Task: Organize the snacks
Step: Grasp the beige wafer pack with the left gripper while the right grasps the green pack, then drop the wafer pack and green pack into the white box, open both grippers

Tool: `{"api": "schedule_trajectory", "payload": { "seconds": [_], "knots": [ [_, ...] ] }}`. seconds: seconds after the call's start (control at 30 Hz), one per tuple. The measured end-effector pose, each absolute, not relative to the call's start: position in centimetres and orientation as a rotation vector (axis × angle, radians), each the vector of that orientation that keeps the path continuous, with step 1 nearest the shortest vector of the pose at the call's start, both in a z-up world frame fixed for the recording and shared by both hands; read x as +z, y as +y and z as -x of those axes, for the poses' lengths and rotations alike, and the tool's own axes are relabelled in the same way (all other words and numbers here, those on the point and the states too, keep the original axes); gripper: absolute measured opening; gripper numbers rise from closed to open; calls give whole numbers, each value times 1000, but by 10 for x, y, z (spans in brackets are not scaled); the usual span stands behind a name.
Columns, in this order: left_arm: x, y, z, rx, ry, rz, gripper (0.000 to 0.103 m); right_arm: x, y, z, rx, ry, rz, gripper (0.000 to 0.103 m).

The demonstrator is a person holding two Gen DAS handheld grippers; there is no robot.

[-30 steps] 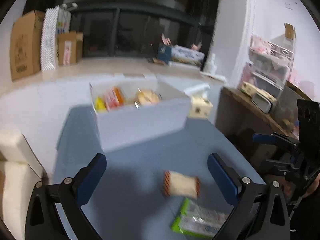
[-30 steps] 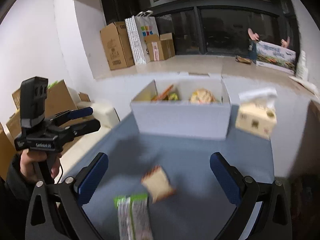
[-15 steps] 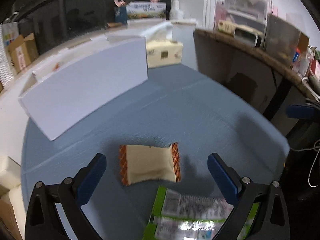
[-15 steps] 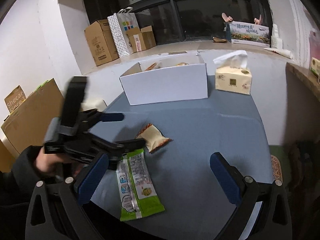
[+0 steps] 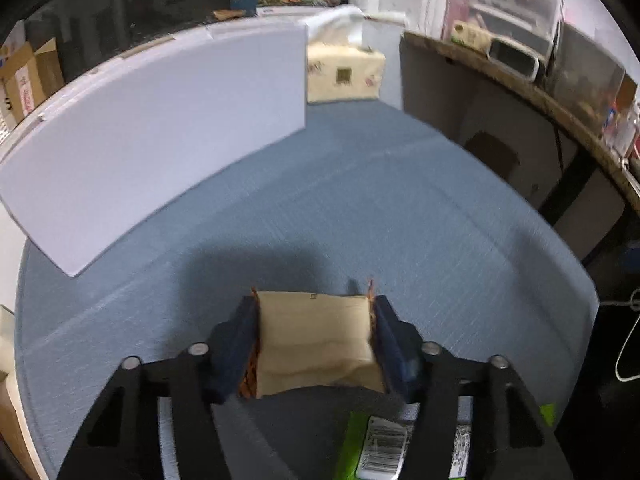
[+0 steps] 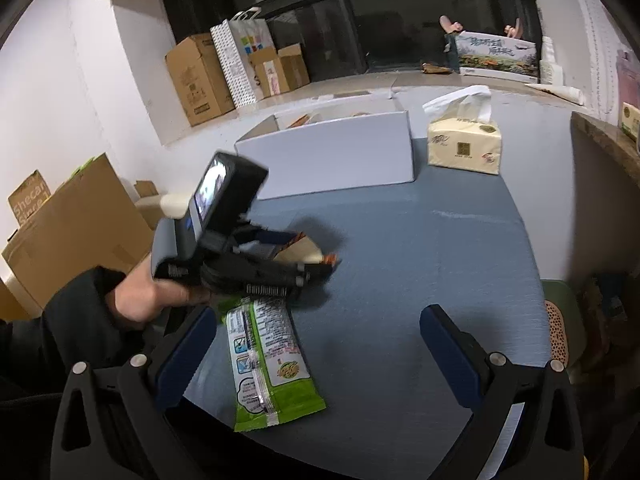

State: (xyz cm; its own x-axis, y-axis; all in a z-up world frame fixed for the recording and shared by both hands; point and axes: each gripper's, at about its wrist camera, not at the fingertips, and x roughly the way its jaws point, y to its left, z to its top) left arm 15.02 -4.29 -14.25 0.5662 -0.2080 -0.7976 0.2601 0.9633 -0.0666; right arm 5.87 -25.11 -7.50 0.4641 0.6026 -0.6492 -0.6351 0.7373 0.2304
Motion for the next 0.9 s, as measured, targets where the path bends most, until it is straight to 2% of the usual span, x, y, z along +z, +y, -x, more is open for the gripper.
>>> {"api": "schedule_trajectory", "payload": {
  "seconds": [0.2, 0.47, 0.73, 0.77, 0.8, 0.83, 0.9],
  "knots": [
    [-101, -6, -118, -237, 799, 32, 61, -91, -224, -61, 834, 851, 124, 103],
    [-43, 40, -45, -151, 634, 99, 61, -130, -154, -61, 927, 996, 394, 103],
    [-37, 61, -17, -113, 605, 112, 61, -153, -127, -58, 920, 1064, 527, 102],
    [-38, 61, -17, -117, 603, 119, 61, -153, -127, -55, 906, 1038, 555, 98],
    [-39, 61, -17, -119, 602, 122, 61, -152, -128, -54, 903, 1023, 566, 89],
    [-39, 61, -17, -118, 603, 121, 61, -149, -129, -53, 908, 1015, 555, 70],
    [-40, 61, -18, -123, 603, 123, 61, -144, -134, -55, 895, 1011, 527, 62]
  ]
}}
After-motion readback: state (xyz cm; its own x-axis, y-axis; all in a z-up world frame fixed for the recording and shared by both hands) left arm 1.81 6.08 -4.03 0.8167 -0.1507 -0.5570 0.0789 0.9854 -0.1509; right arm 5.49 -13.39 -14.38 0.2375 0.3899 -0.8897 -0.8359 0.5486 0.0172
